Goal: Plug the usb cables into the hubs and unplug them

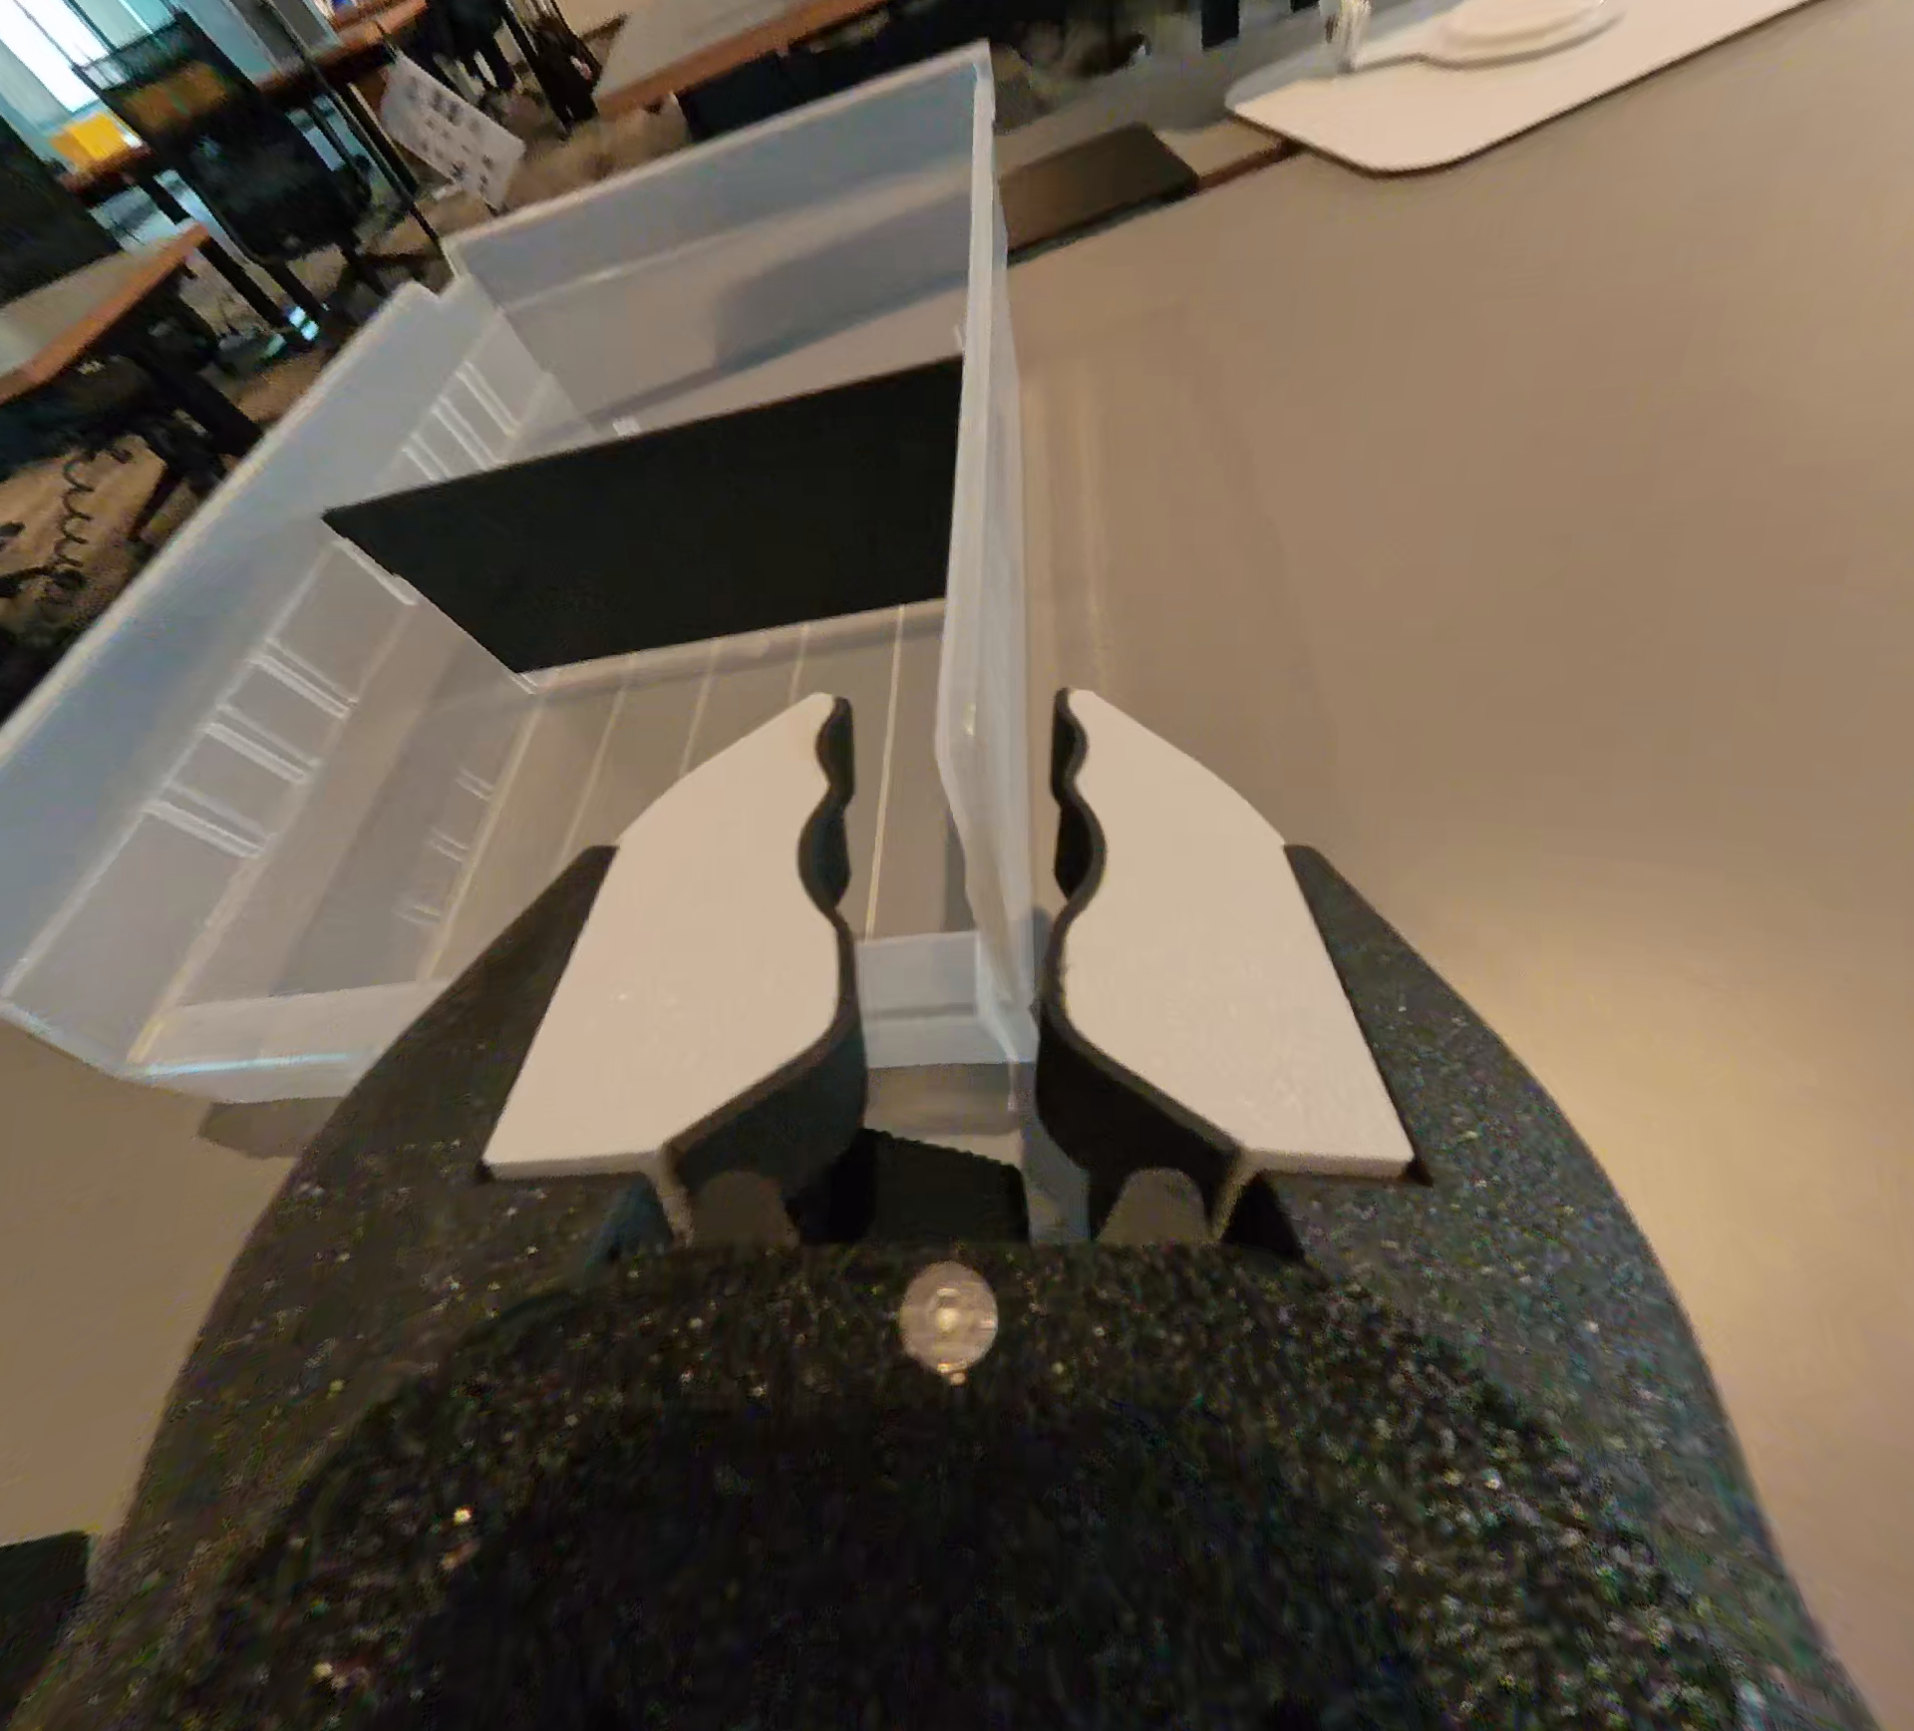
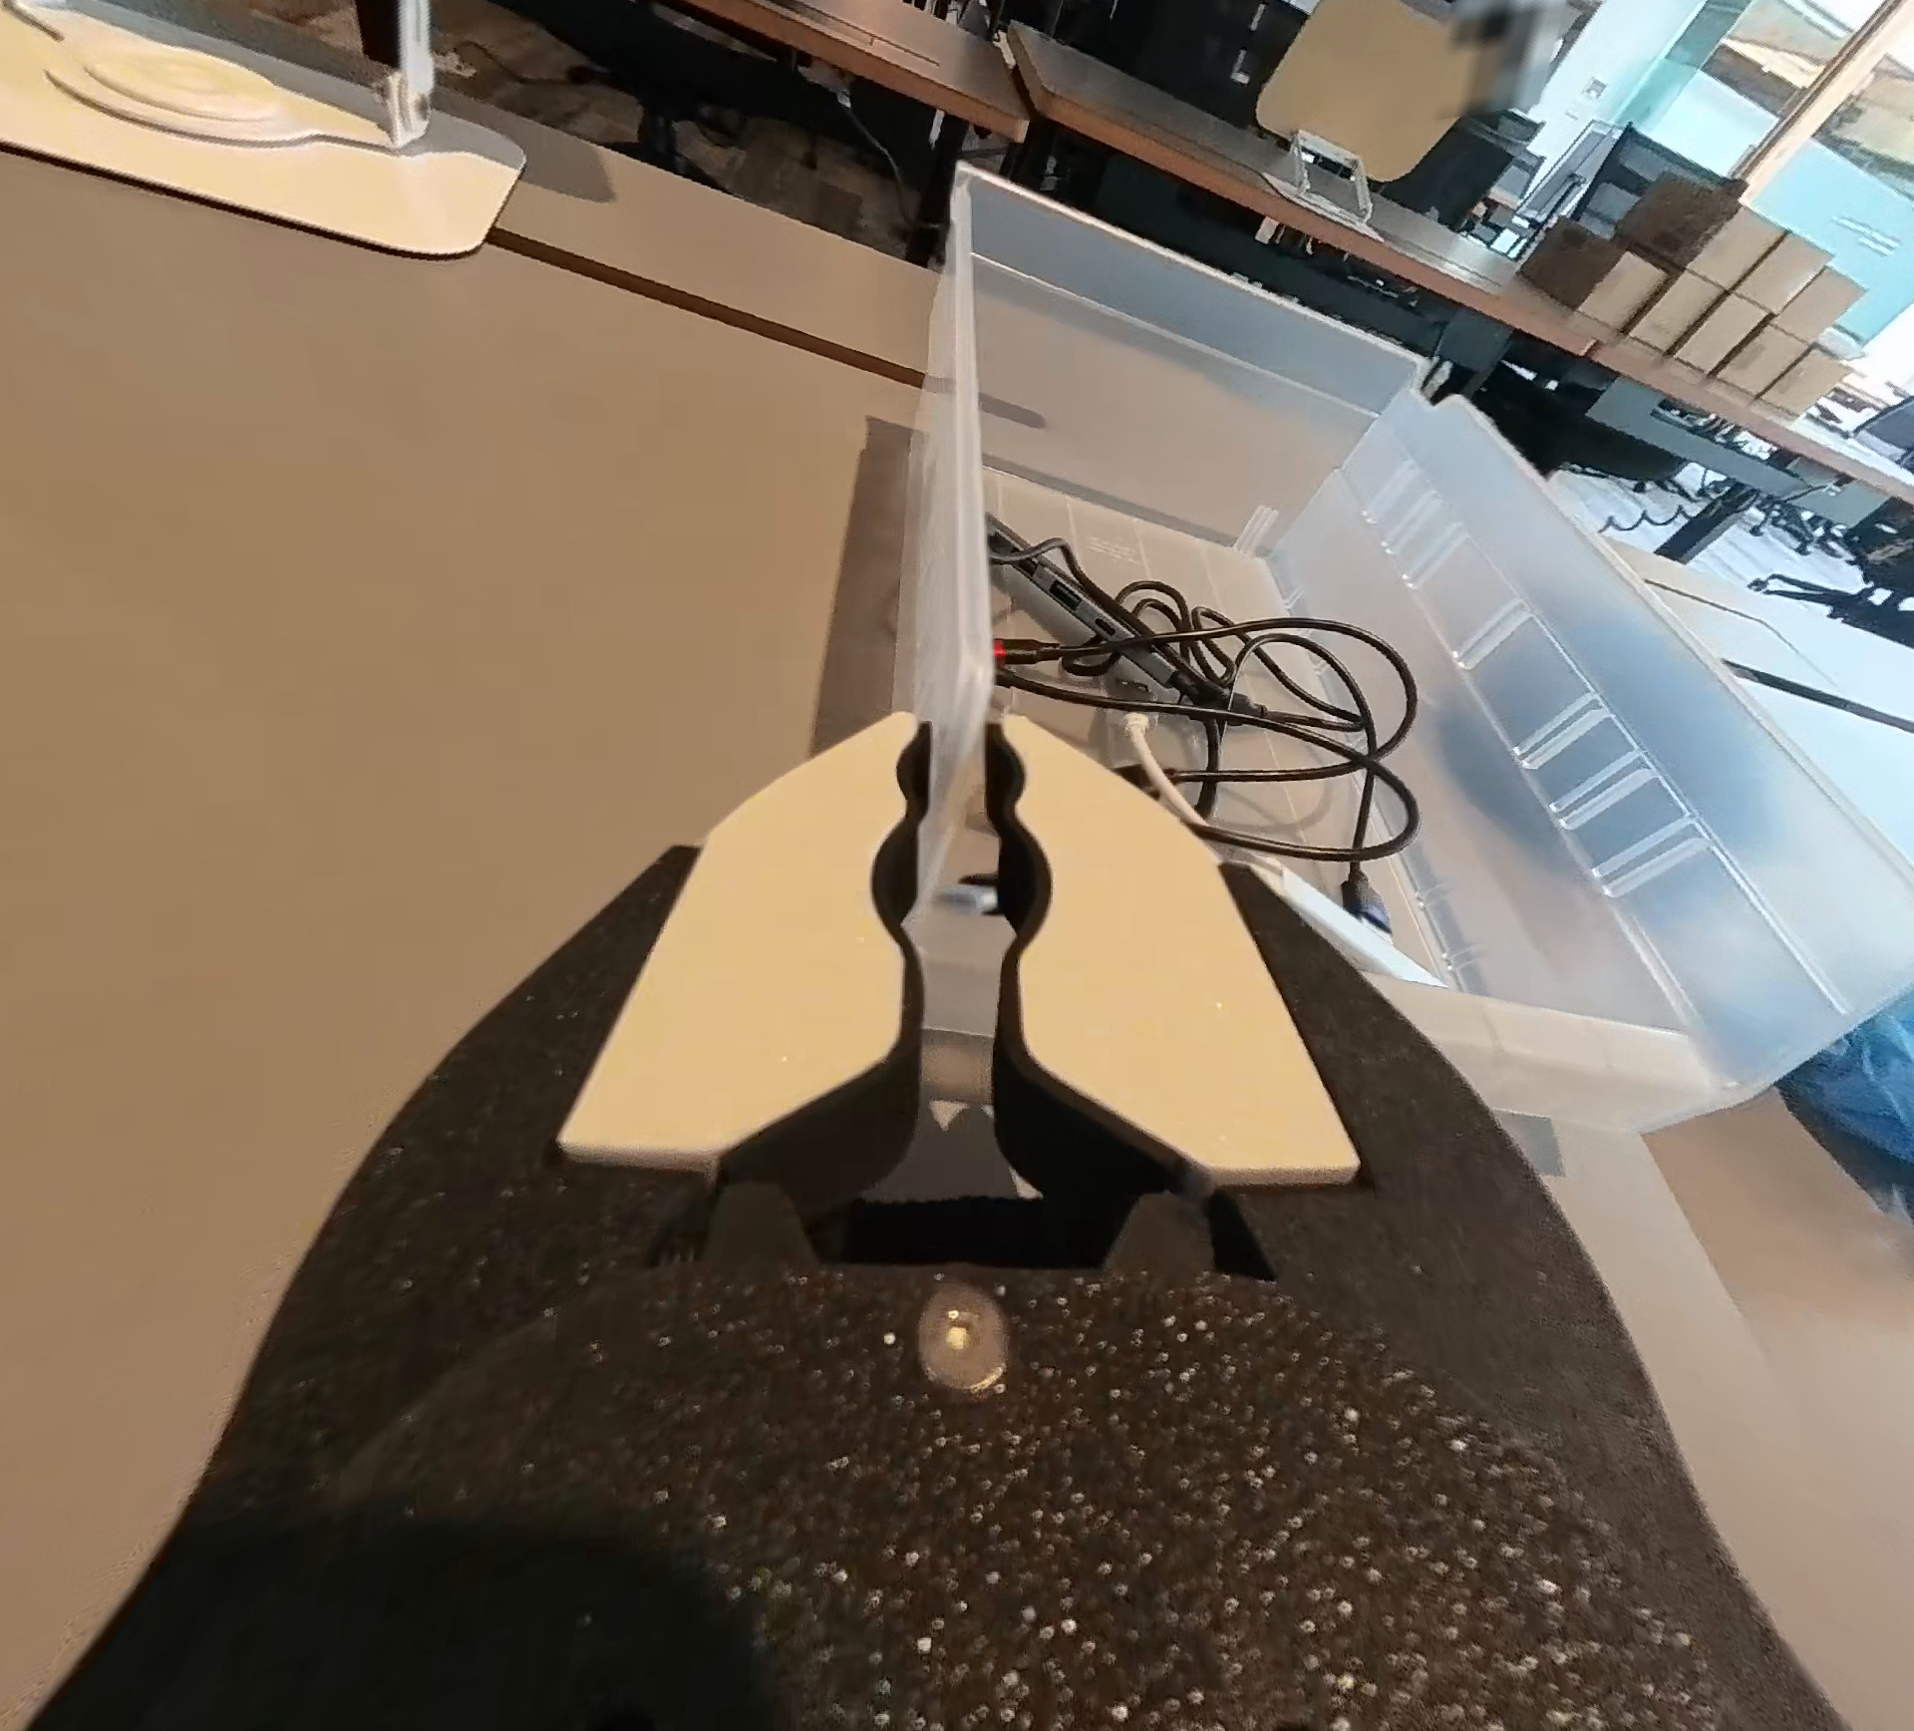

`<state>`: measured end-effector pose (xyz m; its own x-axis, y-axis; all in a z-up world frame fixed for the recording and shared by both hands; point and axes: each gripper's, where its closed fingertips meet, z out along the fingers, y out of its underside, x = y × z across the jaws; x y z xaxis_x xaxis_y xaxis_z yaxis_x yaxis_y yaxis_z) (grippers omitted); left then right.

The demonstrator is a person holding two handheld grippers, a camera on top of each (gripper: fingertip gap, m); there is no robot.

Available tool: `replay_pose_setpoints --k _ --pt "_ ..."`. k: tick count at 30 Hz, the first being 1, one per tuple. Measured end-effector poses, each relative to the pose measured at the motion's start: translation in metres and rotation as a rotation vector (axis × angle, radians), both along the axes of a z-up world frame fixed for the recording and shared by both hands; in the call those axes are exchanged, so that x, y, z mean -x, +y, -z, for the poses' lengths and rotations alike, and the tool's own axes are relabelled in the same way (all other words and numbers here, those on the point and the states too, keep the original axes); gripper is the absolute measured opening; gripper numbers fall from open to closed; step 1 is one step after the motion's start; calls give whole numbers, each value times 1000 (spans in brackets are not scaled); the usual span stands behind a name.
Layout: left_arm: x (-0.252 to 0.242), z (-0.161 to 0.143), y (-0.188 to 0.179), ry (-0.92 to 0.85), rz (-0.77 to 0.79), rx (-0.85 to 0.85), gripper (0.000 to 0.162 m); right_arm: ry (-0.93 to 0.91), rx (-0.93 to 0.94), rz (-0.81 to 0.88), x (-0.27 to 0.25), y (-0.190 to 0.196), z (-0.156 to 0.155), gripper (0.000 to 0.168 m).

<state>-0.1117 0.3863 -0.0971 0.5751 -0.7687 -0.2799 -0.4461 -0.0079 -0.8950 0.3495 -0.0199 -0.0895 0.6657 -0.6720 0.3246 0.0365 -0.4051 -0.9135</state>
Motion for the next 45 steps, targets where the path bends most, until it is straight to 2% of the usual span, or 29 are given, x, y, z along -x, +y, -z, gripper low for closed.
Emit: replay_pose_setpoints --k 2,3,14,21,38,45 --pt "1 8 -2 43 24 23 12 -8 17 5 1 0 1 5" --pt "0 7 -5 48 42 26 6 -8 20 7 1 0 1 5" --pt "2 8 -20 58 69 48 5 89 -40 -34 4 -6 2 2" --pt "2 8 -62 94 181 18 5 111 -72 -58 5 -8 2 2" --pt "20 8 -222 77 960 88 4 139 -79 -124 7 -14 2 3" --pt "31 8 -261 77 1177 93 4 143 -24 -245 20 -19 3 3"
